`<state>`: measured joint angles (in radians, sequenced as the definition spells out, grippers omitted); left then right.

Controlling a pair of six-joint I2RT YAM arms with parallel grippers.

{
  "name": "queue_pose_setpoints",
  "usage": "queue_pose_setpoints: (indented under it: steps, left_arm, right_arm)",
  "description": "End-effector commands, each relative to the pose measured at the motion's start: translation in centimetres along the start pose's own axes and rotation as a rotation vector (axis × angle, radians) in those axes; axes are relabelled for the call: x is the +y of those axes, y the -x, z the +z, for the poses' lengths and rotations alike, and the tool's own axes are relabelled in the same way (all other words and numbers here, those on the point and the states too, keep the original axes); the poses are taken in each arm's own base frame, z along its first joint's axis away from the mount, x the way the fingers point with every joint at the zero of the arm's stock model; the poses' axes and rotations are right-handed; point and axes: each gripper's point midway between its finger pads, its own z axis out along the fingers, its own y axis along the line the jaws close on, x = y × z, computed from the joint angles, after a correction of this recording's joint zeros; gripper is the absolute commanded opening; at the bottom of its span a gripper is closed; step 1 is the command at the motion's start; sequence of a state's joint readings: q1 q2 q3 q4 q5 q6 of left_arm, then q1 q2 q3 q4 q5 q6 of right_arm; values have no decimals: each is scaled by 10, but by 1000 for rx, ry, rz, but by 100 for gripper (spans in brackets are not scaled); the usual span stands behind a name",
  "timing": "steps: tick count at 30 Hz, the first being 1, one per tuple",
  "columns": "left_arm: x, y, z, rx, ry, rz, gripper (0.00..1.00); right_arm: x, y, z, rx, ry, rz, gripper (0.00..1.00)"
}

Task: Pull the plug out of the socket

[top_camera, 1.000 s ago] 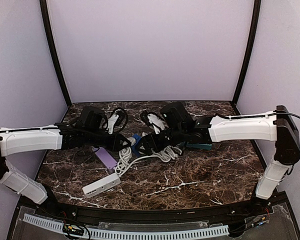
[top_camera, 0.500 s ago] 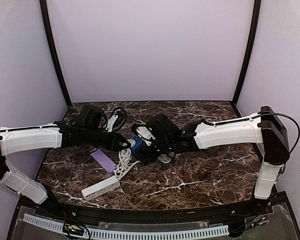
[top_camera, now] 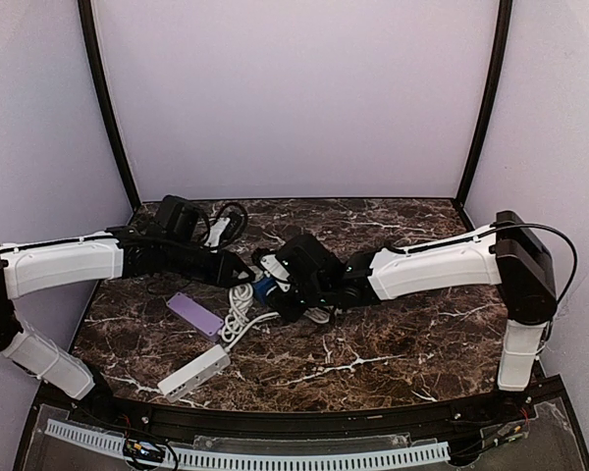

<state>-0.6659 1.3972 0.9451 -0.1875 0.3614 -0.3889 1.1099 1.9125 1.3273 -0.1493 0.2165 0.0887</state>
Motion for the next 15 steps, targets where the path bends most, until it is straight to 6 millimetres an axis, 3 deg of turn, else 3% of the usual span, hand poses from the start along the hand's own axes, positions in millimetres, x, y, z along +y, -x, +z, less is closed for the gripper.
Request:
queue_pose_setpoints:
  steps: [1,2,6,8,15]
  left_arm:
    - [-53,44,-31,-108,-196,117,49]
    - [-47,42,-32,-93,-179,116,63]
    - [-38,43,-37,-72,-125,191,90]
    - [-37,43,-39,-65,-111,233,97]
    - [-25,30,-28,-37,-87,270,99]
  right_arm:
    - [-15,32,-13,-111,-42,59,19]
    - [-20,32,-15,-112,-42,75,15]
    - [-32,30,-24,-118,-31,146,7]
    - [-37,29,-27,-120,-32,177,7]
    - [-44,27,-40,-124,-44,220,6]
